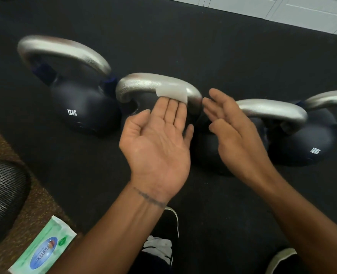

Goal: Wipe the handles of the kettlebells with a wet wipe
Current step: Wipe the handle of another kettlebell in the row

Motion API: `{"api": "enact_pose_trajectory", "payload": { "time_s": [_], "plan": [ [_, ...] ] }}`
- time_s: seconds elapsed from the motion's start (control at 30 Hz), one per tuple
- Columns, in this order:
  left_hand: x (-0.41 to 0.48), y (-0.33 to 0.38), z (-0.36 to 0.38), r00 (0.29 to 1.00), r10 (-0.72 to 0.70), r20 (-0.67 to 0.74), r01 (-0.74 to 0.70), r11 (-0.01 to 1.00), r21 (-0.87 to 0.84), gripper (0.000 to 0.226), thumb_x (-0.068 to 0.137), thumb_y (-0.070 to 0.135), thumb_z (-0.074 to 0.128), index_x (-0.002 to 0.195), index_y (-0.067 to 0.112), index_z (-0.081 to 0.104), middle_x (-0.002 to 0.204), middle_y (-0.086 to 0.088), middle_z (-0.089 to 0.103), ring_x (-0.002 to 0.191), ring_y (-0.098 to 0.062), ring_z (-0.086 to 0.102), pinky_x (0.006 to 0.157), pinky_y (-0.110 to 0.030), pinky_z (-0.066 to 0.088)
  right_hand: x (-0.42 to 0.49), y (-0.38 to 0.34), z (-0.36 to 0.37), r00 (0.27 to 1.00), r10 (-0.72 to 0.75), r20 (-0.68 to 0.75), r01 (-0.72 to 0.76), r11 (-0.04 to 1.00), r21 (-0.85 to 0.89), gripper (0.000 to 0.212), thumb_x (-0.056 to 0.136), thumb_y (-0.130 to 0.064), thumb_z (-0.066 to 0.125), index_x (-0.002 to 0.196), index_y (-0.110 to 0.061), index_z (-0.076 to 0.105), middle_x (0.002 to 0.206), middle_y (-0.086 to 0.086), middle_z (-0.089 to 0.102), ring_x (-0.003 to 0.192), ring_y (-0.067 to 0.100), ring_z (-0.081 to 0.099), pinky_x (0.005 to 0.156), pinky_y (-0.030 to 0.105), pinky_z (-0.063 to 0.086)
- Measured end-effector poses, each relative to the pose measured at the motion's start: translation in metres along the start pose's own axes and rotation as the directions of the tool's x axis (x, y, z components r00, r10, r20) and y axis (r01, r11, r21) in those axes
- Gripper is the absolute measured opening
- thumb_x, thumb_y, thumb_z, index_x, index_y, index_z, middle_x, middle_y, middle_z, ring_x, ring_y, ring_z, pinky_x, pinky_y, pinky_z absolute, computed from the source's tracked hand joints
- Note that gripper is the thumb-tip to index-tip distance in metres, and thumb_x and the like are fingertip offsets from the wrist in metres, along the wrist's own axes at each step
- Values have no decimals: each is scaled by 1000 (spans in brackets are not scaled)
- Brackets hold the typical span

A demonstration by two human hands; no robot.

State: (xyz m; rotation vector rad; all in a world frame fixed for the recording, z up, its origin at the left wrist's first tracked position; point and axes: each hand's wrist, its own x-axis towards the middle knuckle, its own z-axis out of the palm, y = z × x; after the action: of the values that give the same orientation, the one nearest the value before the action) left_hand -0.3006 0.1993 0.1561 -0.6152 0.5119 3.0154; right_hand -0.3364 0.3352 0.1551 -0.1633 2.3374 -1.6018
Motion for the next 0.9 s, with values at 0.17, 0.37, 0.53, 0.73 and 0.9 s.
{"api": "enact_pose_trajectory", "payload": {
  "time_s": [0.17,0.37,0.53,0.73,0.9],
  "plan": [
    [19,3,-12,999,3,37,-1,999,-36,76,82,41,35,151,10,39,157,-10,46,149,-25,35,126,-55,9,3,5,6,999,31,-39,-29,998,48,64,95,-6,42,155,-27,32,151,-8,49,134,-5,46,119,32,34],
    [59,8,-22,994,76,75,-60,979,-195,68,77,40,36,132,7,58,149,-15,54,137,-36,51,122,-55,26,7,3,5,996,45,-74,-42,998,48,68,85,-23,44,153,-28,37,146,-10,55,130,-6,50,117,32,37],
    [71,14,-24,986,68,150,-38,979,-198,64,76,39,37,122,6,64,121,-15,68,110,-33,66,107,-48,44,6,1,6,995,53,-81,-51,998,27,65,85,-25,42,151,-29,43,144,-11,56,128,-7,52,115,31,39],
    [52,15,-39,991,39,125,-26,994,-103,79,79,43,34,147,7,48,149,-13,55,137,-30,54,122,-47,30,7,-2,6,995,60,-80,-59,998,9,63,87,-21,44,149,-28,46,144,-11,57,128,-8,51,116,30,38],
    [41,11,-39,995,43,91,-34,995,-99,76,78,43,35,143,8,52,146,-11,59,136,-26,55,123,-46,27,5,-1,7,997,48,-64,-48,999,-14,58,97,-9,46,151,-28,42,148,-11,52,132,-7,47,117,30,37]
  ]
}}
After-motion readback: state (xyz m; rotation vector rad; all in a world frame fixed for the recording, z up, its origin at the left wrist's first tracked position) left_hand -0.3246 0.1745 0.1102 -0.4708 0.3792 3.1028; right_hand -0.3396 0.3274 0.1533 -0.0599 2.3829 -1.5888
